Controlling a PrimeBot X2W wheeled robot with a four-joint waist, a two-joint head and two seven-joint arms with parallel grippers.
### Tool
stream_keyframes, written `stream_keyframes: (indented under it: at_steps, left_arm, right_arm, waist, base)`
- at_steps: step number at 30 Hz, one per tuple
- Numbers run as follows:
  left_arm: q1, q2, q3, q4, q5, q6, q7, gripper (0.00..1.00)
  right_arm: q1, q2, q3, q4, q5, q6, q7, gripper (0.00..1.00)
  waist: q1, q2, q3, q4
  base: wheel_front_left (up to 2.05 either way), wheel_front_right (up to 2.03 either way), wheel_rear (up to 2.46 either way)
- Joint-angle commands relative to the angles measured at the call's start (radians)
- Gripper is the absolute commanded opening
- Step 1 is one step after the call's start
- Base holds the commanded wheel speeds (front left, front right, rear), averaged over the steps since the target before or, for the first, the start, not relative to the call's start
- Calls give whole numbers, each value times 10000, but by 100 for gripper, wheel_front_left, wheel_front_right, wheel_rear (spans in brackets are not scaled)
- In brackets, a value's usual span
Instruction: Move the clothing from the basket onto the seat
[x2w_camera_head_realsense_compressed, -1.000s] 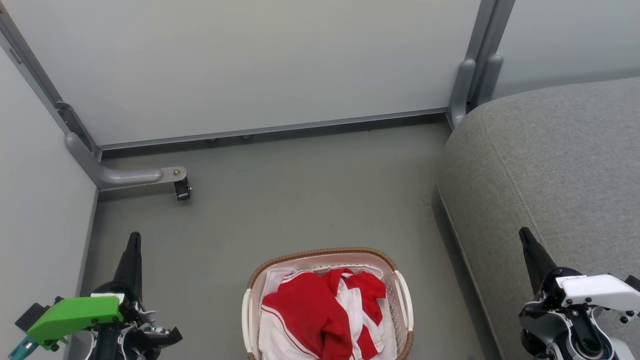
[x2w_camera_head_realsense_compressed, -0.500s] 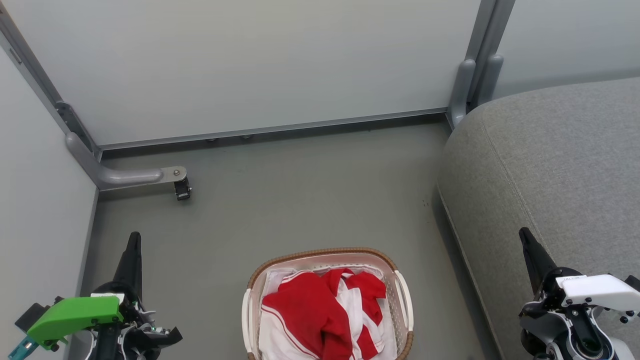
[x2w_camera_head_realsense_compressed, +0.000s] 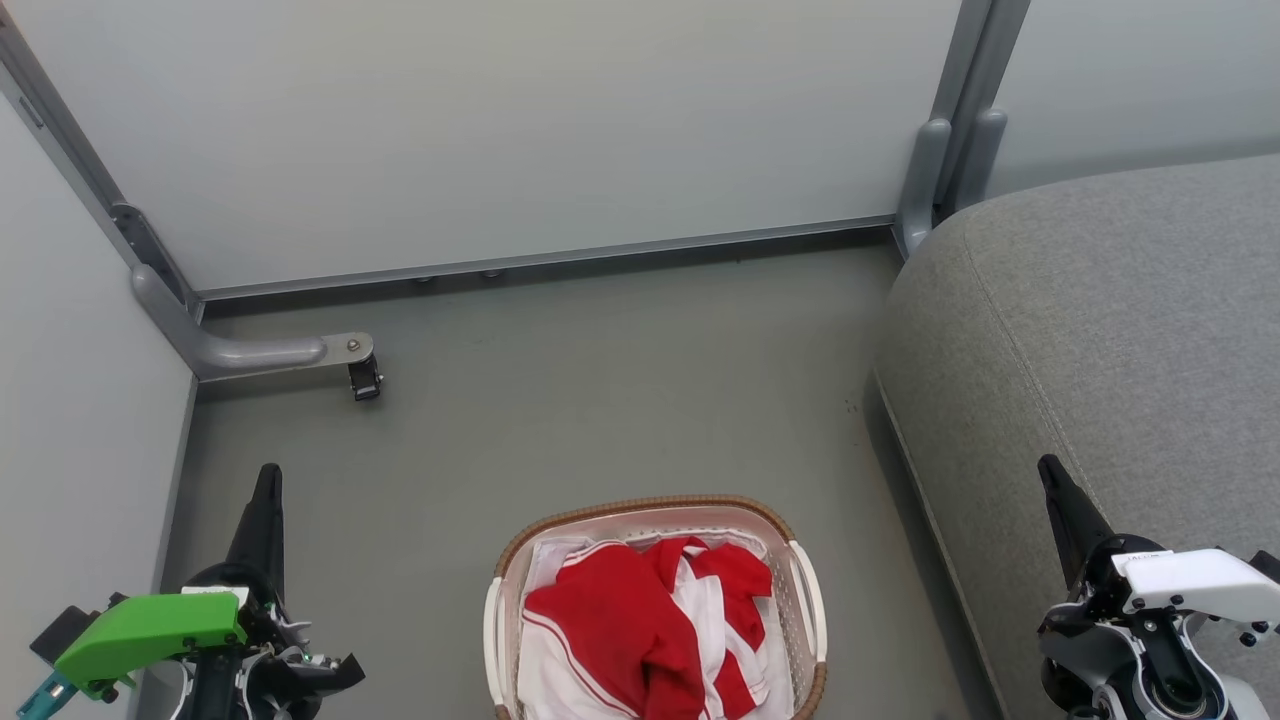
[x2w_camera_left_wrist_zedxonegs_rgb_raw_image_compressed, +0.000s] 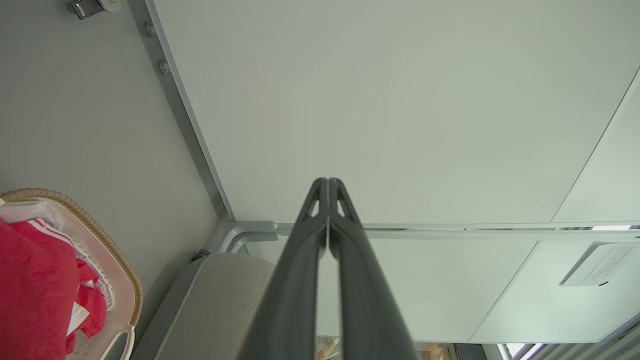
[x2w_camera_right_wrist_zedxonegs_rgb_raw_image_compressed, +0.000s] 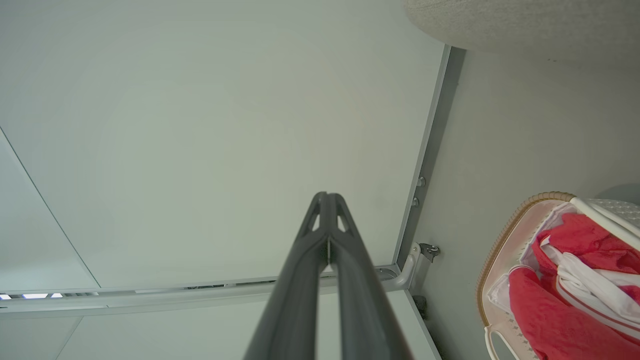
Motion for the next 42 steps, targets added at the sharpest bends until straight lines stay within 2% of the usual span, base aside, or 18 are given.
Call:
stream_keyframes:
  at_steps: [1,37,38,42]
  left_arm:
    - [-99,72,17,-15,-30,-58,39,0]
    - [-99,72,17,-15,-30,-59,39,0]
    - [9,-6,-4,25,1,4,-3,100]
    - [86,-51,-55,246,72,26,-90,100]
  right_arm:
    - [-60,-30,-13,-28,38,0,3,0]
    - [-59,-31,-13,-28,38,0,3,0]
    - [11,7,2,28,-5,0,0,100]
    - [117,27,2,172,-33,-2,-20,100]
  waist:
    - [0,0,0,0]
    - [0,0,0,0]
    - [0,0,0,0]
    - [0,0,5,-1]
  base:
    - [0,0,0]
    - [0,0,0]
    - [0,0,0]
    - [0,0,0]
